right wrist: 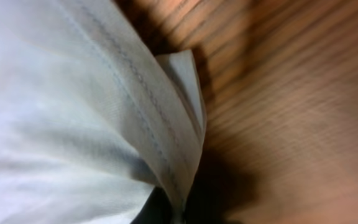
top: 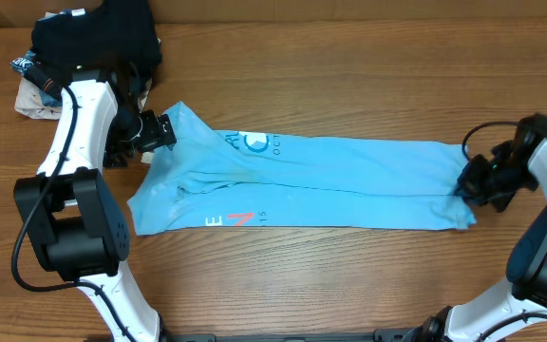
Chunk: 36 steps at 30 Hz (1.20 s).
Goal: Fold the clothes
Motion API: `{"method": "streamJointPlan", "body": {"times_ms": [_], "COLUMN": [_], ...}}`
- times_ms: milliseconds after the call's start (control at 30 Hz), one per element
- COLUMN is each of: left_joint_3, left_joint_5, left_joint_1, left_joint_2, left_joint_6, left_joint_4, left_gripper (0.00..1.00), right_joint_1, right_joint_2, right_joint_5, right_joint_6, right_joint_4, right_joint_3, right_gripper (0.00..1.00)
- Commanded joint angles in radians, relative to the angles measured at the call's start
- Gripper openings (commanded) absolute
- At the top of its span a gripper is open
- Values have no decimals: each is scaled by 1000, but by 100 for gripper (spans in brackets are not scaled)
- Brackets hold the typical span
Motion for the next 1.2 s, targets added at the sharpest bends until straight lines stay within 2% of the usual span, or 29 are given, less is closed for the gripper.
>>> {"method": "streamJointPlan", "body": {"times_ms": [0,567,900,1033,1067,1100,1133,1167], "left_joint_3": [22,21,21,21,21,21,21,21], "left_joint_5": [11,11,11,11,11,11,11,11], "left_joint_1": [2,2,2,2,2,2,1,1], "left_joint_2": [4,5,5,5,5,5,5,5], "left_joint_6": [-3,-7,-7,-7,-7,-7,-7,-7], "left_joint_4": [-2,-3,-3,-3,-3,-3,-3,-3], "left_gripper": [100,100,100,100,100,100,100,100], "right_joint_1": [17,332,510,573,587,599,611,622], "right_joint_2": [2,2,2,2,2,2,2,2], "right_joint_5": [68,150,157,114,107,107,107,106], "right_joint_6": [29,35,158,161,161,162,161,161], "right_joint_4": [-51,-149,-206,-192,-185,-180,-174,-174], "right_joint_3": [115,153,153,153,153,153,153,153], "right_gripper": [4,4,4,6,12,25,50,63]}}
